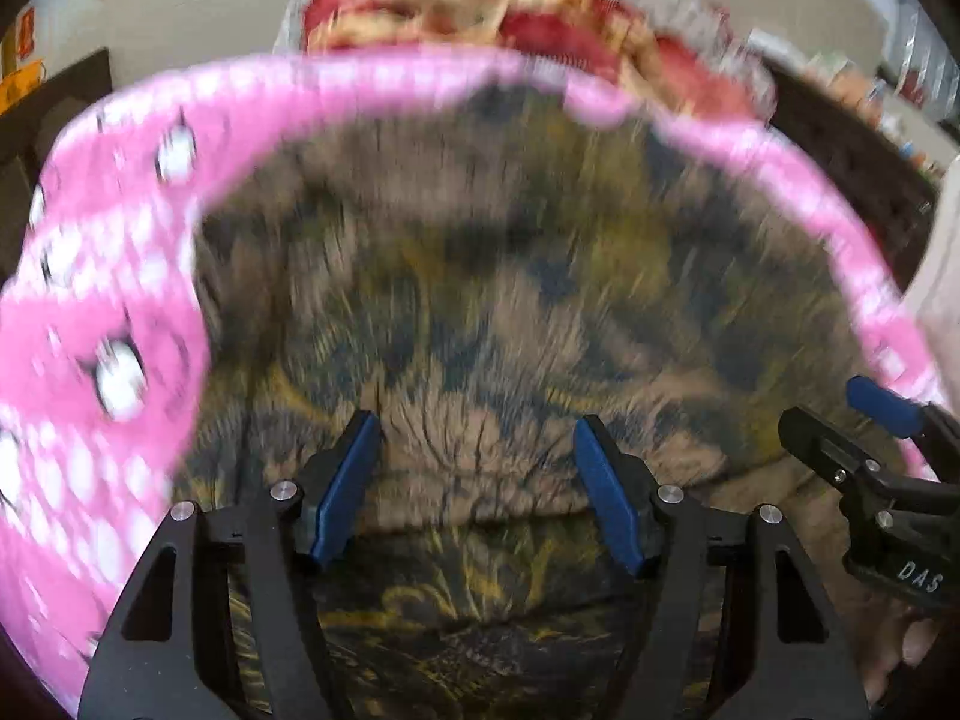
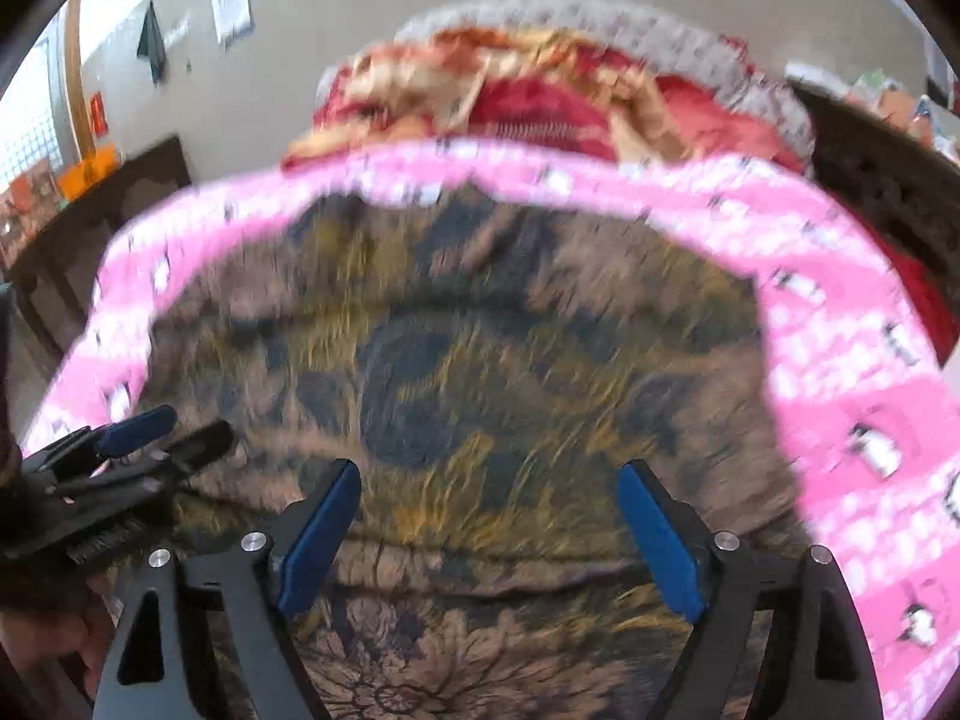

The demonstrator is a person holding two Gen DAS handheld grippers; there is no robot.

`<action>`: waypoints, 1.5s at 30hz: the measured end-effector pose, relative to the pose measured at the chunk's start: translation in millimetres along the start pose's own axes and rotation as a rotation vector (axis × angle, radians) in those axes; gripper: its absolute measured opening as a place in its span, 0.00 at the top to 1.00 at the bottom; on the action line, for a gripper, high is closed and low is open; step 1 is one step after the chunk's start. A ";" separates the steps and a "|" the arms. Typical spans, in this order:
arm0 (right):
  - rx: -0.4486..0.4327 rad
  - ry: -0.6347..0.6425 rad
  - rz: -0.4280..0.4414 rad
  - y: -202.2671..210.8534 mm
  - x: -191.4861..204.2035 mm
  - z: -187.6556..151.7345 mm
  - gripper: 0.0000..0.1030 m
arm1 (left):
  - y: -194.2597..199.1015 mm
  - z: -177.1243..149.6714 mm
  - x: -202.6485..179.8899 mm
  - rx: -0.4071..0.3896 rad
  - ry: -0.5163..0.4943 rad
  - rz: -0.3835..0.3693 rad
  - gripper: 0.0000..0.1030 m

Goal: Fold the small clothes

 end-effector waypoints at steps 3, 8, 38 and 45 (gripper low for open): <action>0.038 0.011 -0.011 -23.2 -3.9 -24.7 0.14 | 4.3 -1.8 -4.7 -0.031 -0.026 0.030 0.32; 0.038 0.019 -0.015 -23.2 -0.8 -23.2 0.12 | 3.0 -1.1 -2.3 -0.033 -0.022 0.029 0.31; 0.039 0.020 -0.013 -25.2 -1.2 -21.8 0.09 | 2.3 -1.2 -2.0 -0.036 -0.023 0.034 0.30; 0.040 0.019 -0.012 -25.2 -0.5 -21.7 0.09 | 2.3 -1.3 -2.0 -0.036 -0.023 0.034 0.30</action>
Point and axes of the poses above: each gripper's, at about its wrist camera, not at the fingertips, and y roughly against the way its jaws point, x to its left, z to its top, the point moved 5 cm from there along -y, roughly the way its jaws point, and after that the axes turned 4 degrees about -x, right-handed, at the moved point
